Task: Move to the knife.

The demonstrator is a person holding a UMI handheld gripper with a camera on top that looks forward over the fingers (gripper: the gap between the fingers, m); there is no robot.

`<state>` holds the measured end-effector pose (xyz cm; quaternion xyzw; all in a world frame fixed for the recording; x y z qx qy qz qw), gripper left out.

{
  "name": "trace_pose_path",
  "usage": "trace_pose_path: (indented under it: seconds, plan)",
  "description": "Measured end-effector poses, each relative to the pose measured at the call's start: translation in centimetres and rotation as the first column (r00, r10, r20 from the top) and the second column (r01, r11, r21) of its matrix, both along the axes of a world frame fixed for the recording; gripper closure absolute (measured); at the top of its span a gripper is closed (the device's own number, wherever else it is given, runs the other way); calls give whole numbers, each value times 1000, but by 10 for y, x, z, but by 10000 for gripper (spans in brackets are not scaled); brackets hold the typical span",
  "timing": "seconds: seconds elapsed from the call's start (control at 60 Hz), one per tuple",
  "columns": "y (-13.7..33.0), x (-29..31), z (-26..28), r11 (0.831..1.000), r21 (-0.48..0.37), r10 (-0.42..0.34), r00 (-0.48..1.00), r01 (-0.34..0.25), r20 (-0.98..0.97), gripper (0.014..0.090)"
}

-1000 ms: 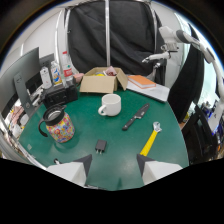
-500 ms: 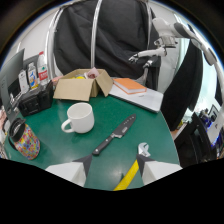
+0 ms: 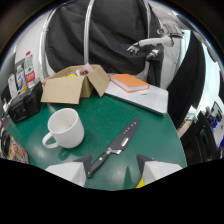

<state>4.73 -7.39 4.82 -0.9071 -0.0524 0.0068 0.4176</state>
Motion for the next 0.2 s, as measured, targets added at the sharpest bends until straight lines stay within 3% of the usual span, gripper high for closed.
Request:
trace_pose_path:
  seconds: [0.2]
  plan:
    - [-2, -3, -3, 1000, -14, 6, 1000, -6, 0, 194]
